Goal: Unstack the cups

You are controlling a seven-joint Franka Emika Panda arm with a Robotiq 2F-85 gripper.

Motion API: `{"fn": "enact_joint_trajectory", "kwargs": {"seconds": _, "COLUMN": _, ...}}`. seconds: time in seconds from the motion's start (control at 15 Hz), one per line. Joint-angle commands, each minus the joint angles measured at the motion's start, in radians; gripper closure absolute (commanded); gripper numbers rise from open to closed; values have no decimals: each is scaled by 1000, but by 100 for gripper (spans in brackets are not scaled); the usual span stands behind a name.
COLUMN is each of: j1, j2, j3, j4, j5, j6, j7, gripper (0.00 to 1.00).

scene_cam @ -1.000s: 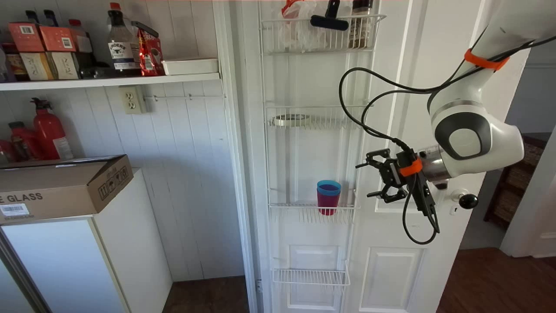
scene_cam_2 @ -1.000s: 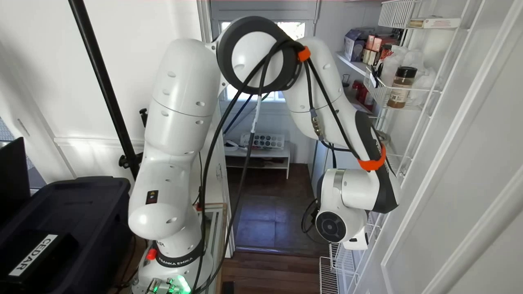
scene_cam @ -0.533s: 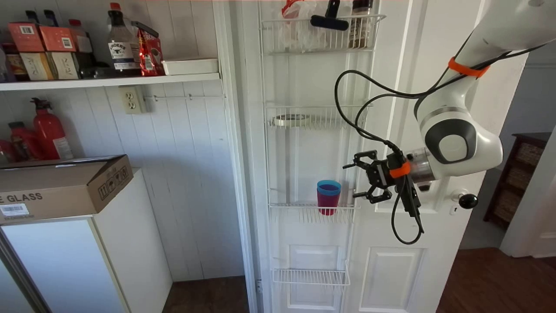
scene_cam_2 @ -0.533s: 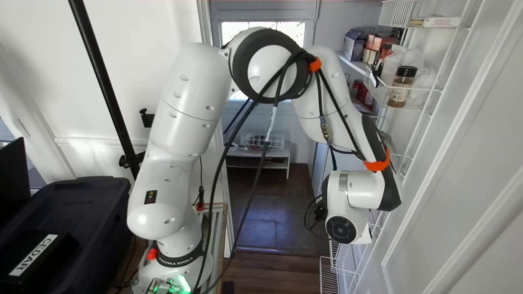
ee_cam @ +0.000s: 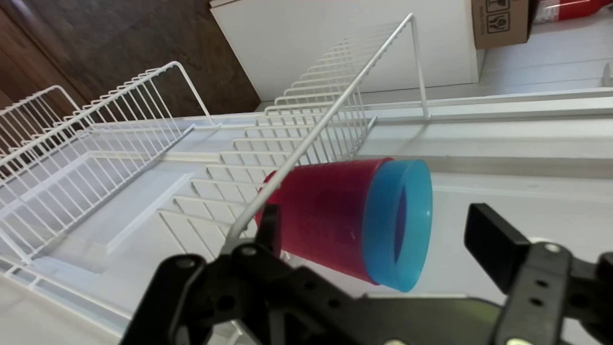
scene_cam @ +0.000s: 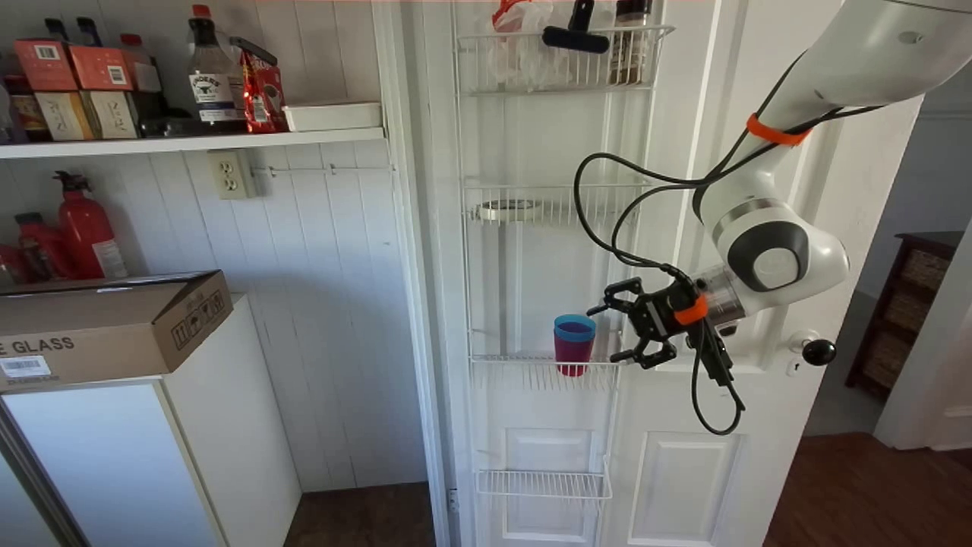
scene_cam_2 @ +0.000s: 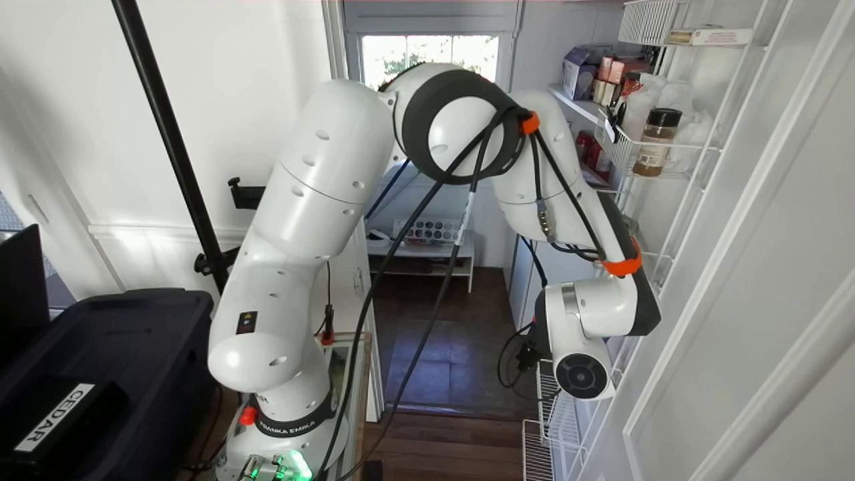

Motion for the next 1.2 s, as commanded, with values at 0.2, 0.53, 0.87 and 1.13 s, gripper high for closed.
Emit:
{"fn": "enact_joint_trajectory", "kwargs": {"seconds": 0.2, "j1": 5, "j2": 47, "j3": 11, "j4": 79, "j5": -14, "j6": 91, "j7": 9, "gripper": 0}}
{"fn": "enact_joint_trajectory", "kwargs": {"seconds": 0.53, "j1": 11, "j2": 65, "j3": 15, "j4": 106, "j5": -32, "j6": 127, "j7": 22, "gripper": 31}}
{"fn": "enact_joint_trajectory", "kwargs": {"seconds": 0.87, "j1": 13, "j2": 58, "j3": 13, "j4": 105, "j5": -59, "j6": 169, "j7": 31, "gripper": 67}}
{"fn": "enact_joint_trajectory", "kwargs": {"seconds": 1.13, "j1": 12, "j2": 61, "j3": 16, "j4": 113, "j5": -78, "j6": 193, "j7": 36, "gripper": 95}}
